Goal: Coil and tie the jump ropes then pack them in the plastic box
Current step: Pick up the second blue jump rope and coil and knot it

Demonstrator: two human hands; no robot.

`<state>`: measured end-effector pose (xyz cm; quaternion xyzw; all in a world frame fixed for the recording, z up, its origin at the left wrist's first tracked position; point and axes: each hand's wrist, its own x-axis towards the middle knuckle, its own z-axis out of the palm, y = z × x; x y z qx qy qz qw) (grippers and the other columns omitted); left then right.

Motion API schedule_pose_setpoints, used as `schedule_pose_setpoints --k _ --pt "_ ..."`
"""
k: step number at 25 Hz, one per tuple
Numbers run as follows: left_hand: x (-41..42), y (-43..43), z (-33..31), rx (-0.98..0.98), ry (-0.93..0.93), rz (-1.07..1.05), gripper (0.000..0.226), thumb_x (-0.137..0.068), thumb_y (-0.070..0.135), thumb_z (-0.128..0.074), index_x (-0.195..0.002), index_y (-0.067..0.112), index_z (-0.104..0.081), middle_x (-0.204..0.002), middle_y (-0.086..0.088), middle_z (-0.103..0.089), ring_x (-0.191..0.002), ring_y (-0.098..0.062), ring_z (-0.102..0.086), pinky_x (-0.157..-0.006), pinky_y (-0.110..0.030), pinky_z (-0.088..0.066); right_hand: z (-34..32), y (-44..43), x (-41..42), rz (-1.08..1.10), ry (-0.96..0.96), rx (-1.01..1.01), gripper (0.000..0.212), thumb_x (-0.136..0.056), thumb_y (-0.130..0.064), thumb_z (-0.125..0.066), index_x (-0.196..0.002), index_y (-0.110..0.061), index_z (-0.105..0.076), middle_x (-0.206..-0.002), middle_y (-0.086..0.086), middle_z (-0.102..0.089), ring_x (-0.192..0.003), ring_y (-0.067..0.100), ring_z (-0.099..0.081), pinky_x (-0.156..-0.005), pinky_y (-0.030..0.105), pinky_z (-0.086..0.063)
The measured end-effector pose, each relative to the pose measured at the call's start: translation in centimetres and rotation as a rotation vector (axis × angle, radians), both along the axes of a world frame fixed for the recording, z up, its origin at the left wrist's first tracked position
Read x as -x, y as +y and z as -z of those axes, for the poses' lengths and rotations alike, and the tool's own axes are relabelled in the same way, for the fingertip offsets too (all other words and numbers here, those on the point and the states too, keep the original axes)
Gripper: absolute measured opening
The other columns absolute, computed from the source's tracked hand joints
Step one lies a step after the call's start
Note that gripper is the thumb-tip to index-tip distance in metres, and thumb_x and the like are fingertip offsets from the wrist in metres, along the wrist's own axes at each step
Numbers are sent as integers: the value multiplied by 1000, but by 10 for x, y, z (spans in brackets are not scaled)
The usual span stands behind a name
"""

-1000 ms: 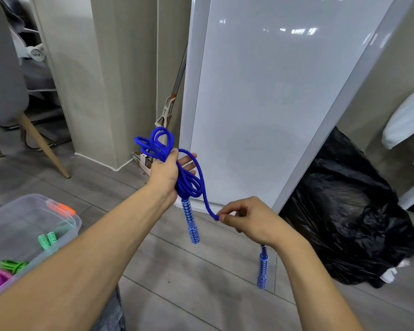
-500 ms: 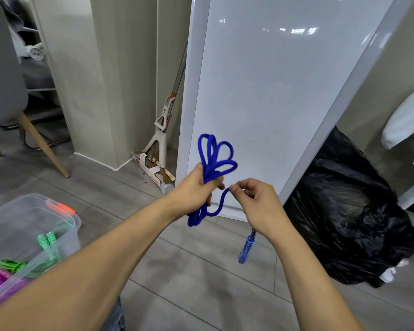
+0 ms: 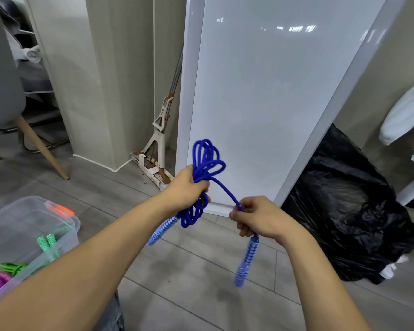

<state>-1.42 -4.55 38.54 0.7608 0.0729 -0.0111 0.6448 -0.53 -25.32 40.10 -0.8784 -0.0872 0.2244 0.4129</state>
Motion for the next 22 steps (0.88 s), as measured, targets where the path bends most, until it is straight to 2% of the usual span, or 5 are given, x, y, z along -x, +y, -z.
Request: schedule_pose_setpoints --k 5,10,17,20,22 --pt "-2 -5 3 191 40 -80 15 -93 3 -55 -105 11 -50 -83 -13 -60 -68 -27 -67 -70 -39 -59 1 -16 -9 28 -62 225 35 -100 -41 -53 -86 -12 -67 -70 1 -71 -69 15 -64 -67 27 -48" --pt "-5 -3 2 301 86 -40 21 -96 9 -60 -117 7 -56 -87 -8 -73 -72 -24 -72 -66 -35 -58 -4 -17 -8 205 -129 -10 39 -100 -41 -54 -91 -4 -62 -59 1 -46 -42 19 -53 -60 42 -57" --pt "-2 6 3 203 138 84 26 -101 28 -56 -120 10 -54 -99 -13 -77 -86 -31 -75 -76 -43 -60 -17 -25 -11 371 -265 -327 29 -92 -36 -69 -84 -8 -67 -61 7 -37 -46 20 -29 -46 29 -31" --pt "-5 14 3 227 113 -38 20 -102 19 -55 -118 8 -52 -94 -15 -74 -75 -31 -74 -69 -42 -61 -20 -39 -16 577 -421 -323 28 -96 -31 -63 -85 -7 -73 -56 7 -47 -38 21 -46 -48 28 -41" --pt "-7 23 4 144 90 -95 17 -102 18 -54 -116 9 -50 -90 -12 -70 -69 -30 -72 -72 -48 -62 -23 -47 -16 604 -313 -294 19 -93 -22 -64 -94 -5 -73 -59 9 -54 -43 17 -63 -64 35 -51"
